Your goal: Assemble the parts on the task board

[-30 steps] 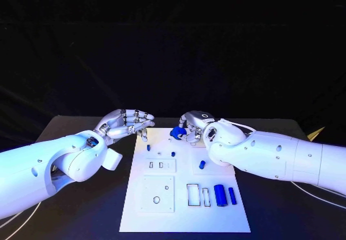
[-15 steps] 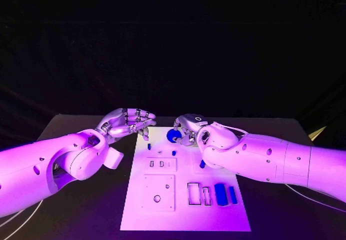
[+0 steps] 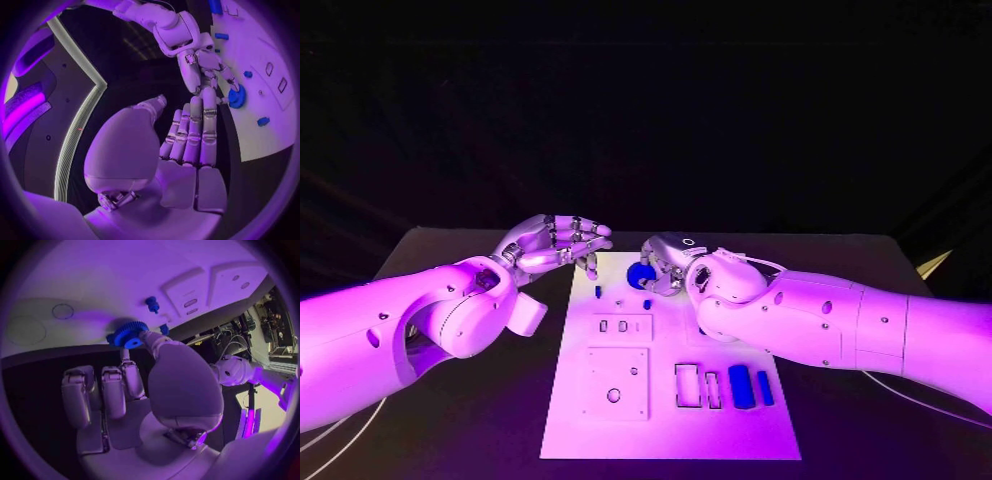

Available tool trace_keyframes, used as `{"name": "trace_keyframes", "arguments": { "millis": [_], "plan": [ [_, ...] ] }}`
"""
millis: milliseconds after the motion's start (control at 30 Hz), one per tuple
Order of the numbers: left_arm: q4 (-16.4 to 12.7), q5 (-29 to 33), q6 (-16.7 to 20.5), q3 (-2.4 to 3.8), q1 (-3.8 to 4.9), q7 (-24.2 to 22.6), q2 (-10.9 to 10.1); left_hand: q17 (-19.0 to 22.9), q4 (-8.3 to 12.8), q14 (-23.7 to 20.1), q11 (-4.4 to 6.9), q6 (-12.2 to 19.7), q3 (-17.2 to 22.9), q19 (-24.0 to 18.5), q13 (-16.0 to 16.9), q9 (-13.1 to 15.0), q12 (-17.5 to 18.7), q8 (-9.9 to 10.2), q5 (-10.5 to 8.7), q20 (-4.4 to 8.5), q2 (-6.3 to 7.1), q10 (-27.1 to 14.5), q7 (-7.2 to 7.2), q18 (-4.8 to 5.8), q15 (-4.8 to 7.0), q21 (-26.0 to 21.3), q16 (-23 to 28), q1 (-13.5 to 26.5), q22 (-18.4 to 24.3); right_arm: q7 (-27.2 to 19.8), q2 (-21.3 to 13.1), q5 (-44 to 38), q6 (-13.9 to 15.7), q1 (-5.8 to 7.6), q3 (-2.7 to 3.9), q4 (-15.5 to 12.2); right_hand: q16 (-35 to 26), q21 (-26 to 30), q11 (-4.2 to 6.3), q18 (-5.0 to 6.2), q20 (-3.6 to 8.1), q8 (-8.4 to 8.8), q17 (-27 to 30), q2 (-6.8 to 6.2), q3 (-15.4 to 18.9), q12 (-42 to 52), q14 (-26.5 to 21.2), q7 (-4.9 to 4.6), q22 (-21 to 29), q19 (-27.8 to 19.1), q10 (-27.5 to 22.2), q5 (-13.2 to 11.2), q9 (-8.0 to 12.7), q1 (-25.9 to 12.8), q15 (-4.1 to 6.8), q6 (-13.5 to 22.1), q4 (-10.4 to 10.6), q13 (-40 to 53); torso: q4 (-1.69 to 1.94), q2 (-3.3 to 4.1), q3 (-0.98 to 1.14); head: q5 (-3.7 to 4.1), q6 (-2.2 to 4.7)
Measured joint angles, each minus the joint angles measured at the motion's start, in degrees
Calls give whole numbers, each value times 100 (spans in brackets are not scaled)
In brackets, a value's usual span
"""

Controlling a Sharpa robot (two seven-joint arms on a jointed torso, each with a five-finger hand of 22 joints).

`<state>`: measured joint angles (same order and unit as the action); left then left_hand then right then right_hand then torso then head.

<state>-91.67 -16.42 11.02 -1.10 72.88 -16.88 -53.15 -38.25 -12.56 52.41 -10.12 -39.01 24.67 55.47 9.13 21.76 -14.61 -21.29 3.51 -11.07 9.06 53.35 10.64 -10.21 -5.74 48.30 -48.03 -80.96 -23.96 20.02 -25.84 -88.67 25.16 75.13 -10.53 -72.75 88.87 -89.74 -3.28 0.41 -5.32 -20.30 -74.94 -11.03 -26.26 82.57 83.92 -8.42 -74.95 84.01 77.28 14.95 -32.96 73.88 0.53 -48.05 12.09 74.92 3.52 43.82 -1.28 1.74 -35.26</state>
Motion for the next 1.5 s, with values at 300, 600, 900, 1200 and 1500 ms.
{"name": "trace_keyframes", "arguments": {
  "millis": [300,600,900,1200,1500],
  "plan": [
    [7,0,-6,-1,-1,7,3,0,0,0,0,0,0,0,0,0,0,0,0,0,0,0,0,0,0,0,0,0,0,1,67,-16,0,-9,8,85,0,0,0,0,0,25,1,-30,-19,0,0,2,1,0,0,-1,-10,-30,0,0,16,0,-3,0,-3,-4,-34],
    [7,0,-11,-1,-1,14,1,-1,0,0,0,0,0,0,1,-1,0,0,0,0,0,0,0,0,0,0,0,0,1,27,124,-18,-47,-39,-7,202,0,0,-72,0,0,126,1,-6,-60,-73,0,-42,1,0,-113,-65,52,-116,0,124,-21,-1,1,-2,-2,-9,-23],
    [6,0,-21,-1,-1,24,0,-1,0,0,0,0,0,-21,1,-1,0,0,0,21,0,0,0,-1,0,0,0,0,-9,31,137,-18,-87,-40,-6,217,0,24,-124,0,0,159,2,-20,-82,-113,5,-57,2,0,-165,-77,85,-159,-6,180,-31,-8,-3,-3,4,-5,-21],
    [11,0,-35,1,0,34,-1,-1,0,0,0,0,0,-21,1,-2,0,0,0,21,0,0,0,-1,0,0,0,0,-9,25,137,-12,-84,-41,-9,217,0,45,-200,0,-94,402,2,-171,16,-216,-8,-156,2,10,-344,-566,159,-445,-98,463,-4,-132,-1,-4,5,-2,-10],
    [27,0,-46,-2,0,46,-9,-1,0,0,0,0,0,-21,1,-2,0,0,0,21,0,0,0,-1,0,0,0,0,-8,3,42,8,-75,-42,-10,126,0,45,-236,0,-135,513,2,-140,487,-216,-8,-194,3,9,-380,-798,193,-549,-138,541,118,-147,0,-8,1,-14,-9]
  ]
}}
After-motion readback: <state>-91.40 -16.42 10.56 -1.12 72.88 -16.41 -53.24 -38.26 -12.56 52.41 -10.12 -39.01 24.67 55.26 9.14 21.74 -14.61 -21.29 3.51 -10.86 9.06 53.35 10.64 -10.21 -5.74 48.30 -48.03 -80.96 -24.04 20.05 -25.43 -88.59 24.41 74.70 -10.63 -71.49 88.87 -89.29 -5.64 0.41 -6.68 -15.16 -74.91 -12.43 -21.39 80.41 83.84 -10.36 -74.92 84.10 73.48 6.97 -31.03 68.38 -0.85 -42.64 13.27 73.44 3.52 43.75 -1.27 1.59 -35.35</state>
